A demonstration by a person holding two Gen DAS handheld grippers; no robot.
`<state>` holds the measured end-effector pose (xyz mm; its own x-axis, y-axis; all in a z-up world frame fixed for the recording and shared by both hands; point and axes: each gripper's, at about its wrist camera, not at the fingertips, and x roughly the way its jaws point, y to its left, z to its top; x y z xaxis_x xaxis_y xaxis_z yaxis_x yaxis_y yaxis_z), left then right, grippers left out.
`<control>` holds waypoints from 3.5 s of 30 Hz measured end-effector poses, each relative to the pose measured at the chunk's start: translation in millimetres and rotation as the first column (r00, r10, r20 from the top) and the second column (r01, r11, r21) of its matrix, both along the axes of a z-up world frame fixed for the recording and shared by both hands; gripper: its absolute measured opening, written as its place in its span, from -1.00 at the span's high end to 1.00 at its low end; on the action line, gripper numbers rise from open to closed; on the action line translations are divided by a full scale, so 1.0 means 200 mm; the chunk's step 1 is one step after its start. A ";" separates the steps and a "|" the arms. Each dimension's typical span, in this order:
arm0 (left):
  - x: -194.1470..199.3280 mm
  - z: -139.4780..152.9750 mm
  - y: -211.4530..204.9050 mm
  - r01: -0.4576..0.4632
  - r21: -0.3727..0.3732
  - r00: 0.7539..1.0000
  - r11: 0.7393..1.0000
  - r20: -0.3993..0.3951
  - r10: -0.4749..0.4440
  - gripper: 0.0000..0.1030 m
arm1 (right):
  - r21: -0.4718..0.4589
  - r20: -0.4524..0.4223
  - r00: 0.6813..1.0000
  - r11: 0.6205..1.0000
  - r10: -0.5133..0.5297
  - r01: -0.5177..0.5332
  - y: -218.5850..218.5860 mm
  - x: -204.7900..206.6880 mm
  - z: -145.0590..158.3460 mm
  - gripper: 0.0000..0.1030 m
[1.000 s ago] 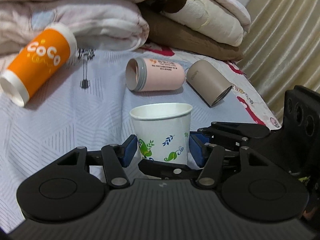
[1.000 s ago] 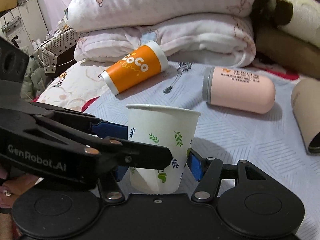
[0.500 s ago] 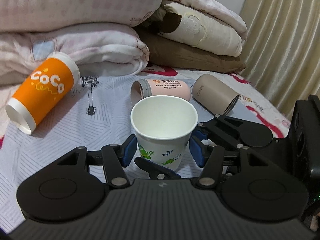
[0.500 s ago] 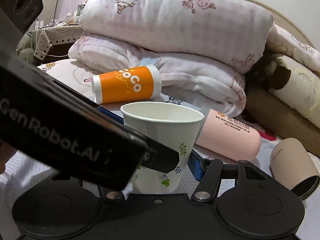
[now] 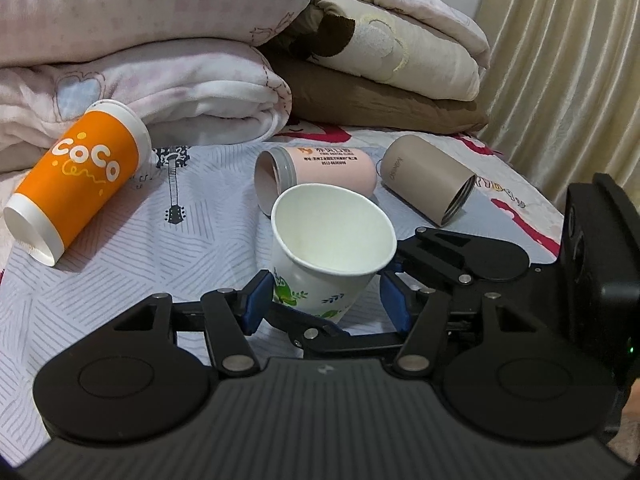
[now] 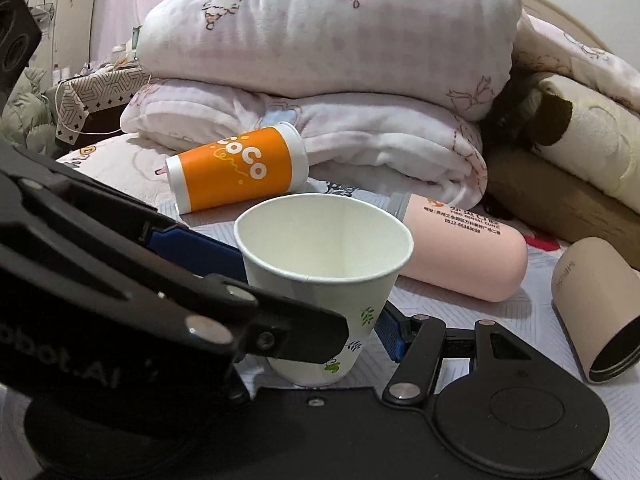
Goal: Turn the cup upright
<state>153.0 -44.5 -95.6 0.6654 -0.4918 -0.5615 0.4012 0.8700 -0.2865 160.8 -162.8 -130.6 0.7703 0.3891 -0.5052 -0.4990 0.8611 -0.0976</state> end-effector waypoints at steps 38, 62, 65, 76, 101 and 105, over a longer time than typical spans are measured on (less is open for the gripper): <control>-0.56 0.58 0.13 -0.195 0.108 0.981 0.975 0.035 0.192 -0.50 | 0.117 0.007 0.959 0.953 -0.282 0.280 -0.34 -0.71 0.57 -0.68; -0.99 0.59 0.18 -0.355 0.119 0.923 0.927 0.205 0.327 -0.64 | 0.222 0.180 0.927 0.932 -0.329 0.287 -0.26 -1.15 0.65 -0.76; -0.99 0.58 0.17 -0.360 0.119 0.919 0.925 0.214 0.330 -0.69 | 0.239 0.169 0.926 0.926 -0.336 0.293 -0.27 -1.16 0.63 -0.92; -0.98 0.55 0.16 -0.353 0.137 0.926 0.926 0.196 0.324 -1.00 | 0.242 0.152 0.892 0.891 -0.426 0.385 -0.31 -1.12 0.58 -1.00; -0.90 0.51 0.18 -0.364 0.164 0.932 0.917 0.063 0.358 -1.00 | 0.205 0.126 0.894 0.893 -0.429 0.400 -0.31 -1.08 0.55 -1.00; -0.89 0.50 0.18 -0.357 0.185 0.934 0.916 0.046 0.354 -1.00 | 0.193 0.115 0.895 0.893 -0.431 0.406 -0.31 -1.07 0.54 -1.00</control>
